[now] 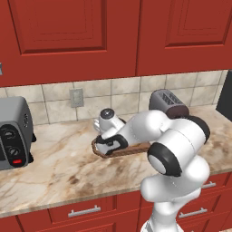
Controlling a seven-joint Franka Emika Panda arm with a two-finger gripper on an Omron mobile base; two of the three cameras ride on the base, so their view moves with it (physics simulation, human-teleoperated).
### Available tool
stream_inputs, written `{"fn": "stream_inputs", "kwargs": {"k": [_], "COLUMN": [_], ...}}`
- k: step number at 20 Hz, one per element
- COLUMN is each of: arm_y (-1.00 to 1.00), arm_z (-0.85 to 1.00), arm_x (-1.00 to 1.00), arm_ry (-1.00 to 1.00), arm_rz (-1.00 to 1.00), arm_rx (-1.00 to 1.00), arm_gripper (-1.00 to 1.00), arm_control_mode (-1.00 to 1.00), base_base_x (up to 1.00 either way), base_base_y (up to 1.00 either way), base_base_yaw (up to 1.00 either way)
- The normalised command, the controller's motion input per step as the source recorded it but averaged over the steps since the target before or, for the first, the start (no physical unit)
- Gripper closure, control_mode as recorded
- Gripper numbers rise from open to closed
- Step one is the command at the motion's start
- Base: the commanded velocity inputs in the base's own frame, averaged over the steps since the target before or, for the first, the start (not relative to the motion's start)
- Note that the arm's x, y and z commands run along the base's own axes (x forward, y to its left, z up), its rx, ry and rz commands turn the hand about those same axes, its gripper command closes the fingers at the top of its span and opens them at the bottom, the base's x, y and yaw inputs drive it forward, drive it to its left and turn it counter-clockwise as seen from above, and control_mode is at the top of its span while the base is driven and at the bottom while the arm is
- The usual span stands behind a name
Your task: Retrieve the reheated potato from the microwave, then place the potato, cheese, and condiment on the cutting board.
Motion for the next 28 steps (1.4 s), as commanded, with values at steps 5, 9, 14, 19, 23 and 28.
{"fn": "stream_inputs", "kwargs": {"k": [5, 9, 14, 19, 23, 28], "arm_y": [0.0, 0.0, 0.0, 0.04, 0.04, -0.02], "arm_z": [0.01, 0.07, 0.22, 0.12, 0.02, 0.21], "arm_x": [-0.06, 0.0, -0.13, -0.31, -0.39, -0.32], "arm_ry": [0.0, 0.0, 0.0, 0.0, 0.0, 0.05], "arm_rz": [0.0, 0.0, 0.0, 0.0, 0.0, 0.06], "arm_rx": [0.0, 0.0, 0.0, 0.0, 0.0, 0.01], "arm_gripper": [-1.0, -1.0, -1.0, -1.0, -1.0, -1.0], "arm_control_mode": [-1.0, -1.0, -1.0, -1.0, -1.0, -1.0], "base_base_x": [0.0, 0.0, 0.0, 0.0, 0.0, 0.0], "base_base_y": [0.0, 0.0, 0.0, 0.0, 0.0, 0.0], "base_base_yaw": [0.0, 0.0, 0.0, 0.0, 0.0, 0.0]}}
